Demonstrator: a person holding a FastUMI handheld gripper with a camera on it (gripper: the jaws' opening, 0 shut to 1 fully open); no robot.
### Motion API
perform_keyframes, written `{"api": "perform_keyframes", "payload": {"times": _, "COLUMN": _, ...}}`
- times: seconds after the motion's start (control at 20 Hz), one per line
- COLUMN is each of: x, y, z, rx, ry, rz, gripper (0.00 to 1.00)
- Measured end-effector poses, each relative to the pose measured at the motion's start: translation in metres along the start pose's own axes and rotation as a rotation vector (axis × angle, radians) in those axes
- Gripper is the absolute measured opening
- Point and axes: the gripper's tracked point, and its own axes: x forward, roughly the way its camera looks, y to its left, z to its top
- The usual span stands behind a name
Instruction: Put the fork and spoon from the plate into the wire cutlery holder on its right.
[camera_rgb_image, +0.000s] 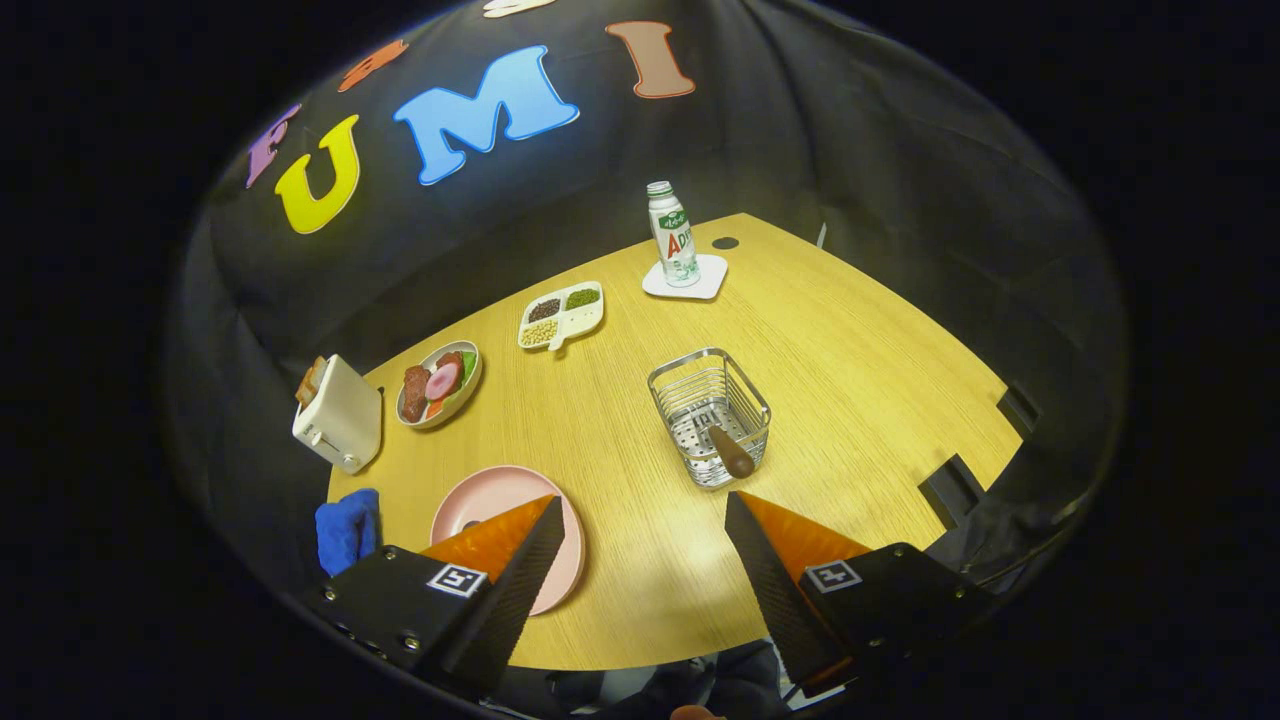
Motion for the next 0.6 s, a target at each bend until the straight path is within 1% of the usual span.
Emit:
{"api": "perform_keyframes", "payload": {"times": 0.3, "x": 0.005, "y": 0.015, "z": -0.017, "rx": -0.029, "ry": 0.041, "rz": 0.024, "gripper": 1.00}}
{"api": "perform_keyframes", "payload": {"times": 0.6, "x": 0.012, "y": 0.046, "z": -0.035, "rx": -0.083, "ry": 0.087, "rz": 0.074, "gripper": 0.99}}
